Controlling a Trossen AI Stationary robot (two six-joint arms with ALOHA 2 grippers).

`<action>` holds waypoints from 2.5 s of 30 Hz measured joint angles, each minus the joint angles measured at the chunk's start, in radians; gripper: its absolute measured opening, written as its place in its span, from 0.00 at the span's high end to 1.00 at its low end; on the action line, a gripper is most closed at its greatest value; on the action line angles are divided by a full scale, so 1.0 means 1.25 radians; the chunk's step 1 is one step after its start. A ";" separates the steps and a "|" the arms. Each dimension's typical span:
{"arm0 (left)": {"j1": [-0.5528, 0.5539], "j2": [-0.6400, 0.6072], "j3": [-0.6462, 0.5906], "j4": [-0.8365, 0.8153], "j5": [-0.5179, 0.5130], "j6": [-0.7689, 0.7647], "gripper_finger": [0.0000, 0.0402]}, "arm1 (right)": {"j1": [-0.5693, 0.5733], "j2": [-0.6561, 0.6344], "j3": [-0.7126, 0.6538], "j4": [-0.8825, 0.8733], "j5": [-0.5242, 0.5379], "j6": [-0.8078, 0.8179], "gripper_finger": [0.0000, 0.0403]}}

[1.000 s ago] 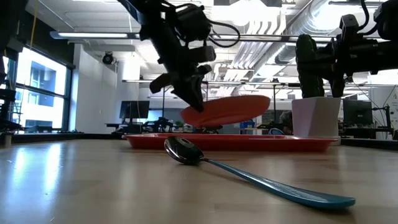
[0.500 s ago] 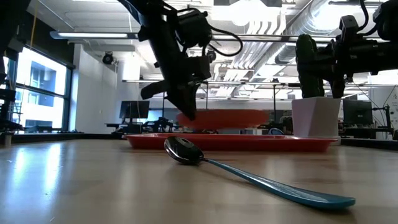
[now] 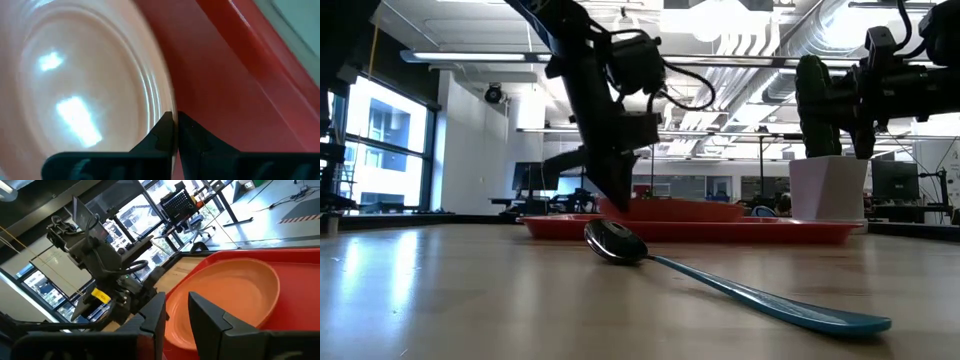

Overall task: Pick and place plate/cup/fork/spoon on tray
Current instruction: Put the orange plate on the orange tray, then put the blue cup on the orange tray on the top right of the orange plate

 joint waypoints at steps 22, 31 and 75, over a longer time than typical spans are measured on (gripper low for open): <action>-0.010 0.000 -0.001 0.021 -0.017 0.008 0.96 | 0.000 0.001 0.000 -0.001 -0.012 0.000 0.81; -0.011 0.000 -0.001 0.025 -0.017 0.009 0.91 | 0.000 0.001 0.000 0.000 -0.012 0.000 0.81; 0.002 -0.034 0.334 -0.426 -0.037 -0.535 0.76 | 0.000 0.000 0.000 0.203 -0.172 0.250 0.81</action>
